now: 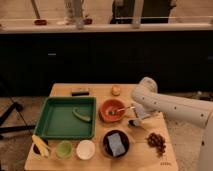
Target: Wipe table surface with brush
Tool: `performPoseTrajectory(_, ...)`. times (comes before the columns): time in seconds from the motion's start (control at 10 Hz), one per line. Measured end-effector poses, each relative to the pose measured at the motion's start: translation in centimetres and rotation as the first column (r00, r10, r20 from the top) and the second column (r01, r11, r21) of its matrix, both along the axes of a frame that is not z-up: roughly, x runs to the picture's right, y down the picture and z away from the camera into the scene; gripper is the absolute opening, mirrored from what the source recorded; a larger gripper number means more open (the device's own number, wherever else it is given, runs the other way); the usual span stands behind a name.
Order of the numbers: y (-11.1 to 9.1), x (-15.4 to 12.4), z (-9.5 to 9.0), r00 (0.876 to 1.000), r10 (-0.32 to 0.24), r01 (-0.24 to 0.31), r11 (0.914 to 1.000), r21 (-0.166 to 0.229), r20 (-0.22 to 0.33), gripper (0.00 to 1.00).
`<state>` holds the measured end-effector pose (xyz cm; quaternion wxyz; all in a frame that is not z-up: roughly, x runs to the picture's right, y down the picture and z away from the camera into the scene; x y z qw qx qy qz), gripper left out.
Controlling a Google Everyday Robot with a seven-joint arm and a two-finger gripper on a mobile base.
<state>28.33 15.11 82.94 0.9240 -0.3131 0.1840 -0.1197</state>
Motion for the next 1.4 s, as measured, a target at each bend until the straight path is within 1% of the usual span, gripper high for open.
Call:
performPoseTrajectory(0.2,0.5,-1.9,-0.2,0.998,-0.028,0.029,0.9995,-0.013,0.051,0.00)
performPoseTrajectory(0.3,1.1,-2.8,-0.5,0.996,-0.047,0.049,0.9985,-0.025,0.082,0.00)
performPoseTrajectory(0.5,1.9,-3.8,-1.1,0.990,-0.079,0.085,0.9957,-0.039,0.120,0.00)
performPoseTrajectory(0.6,2.5,-3.9,-1.5,0.987,-0.093,0.099,0.9940,-0.045,0.130,0.00)
performPoseTrajectory(0.8,3.3,-2.6,-2.4,0.988,-0.098,0.105,0.9932,-0.050,0.122,0.00)
performPoseTrajectory(0.9,3.5,-1.3,-2.7,0.990,-0.095,0.101,0.9935,-0.053,0.108,0.00)
performPoseTrajectory(1.0,3.8,0.5,-3.0,0.993,-0.088,0.093,0.9941,-0.055,0.082,0.00)
performPoseTrajectory(1.2,3.9,3.1,-3.1,0.997,-0.073,0.074,0.9958,-0.055,0.028,0.00)
performPoseTrajectory(1.3,3.6,3.8,-2.6,0.998,-0.058,0.058,0.9971,-0.049,-0.006,0.00)
performPoseTrajectory(1.4,3.3,4.0,-2.1,0.998,-0.049,0.048,0.9978,-0.045,-0.024,0.00)
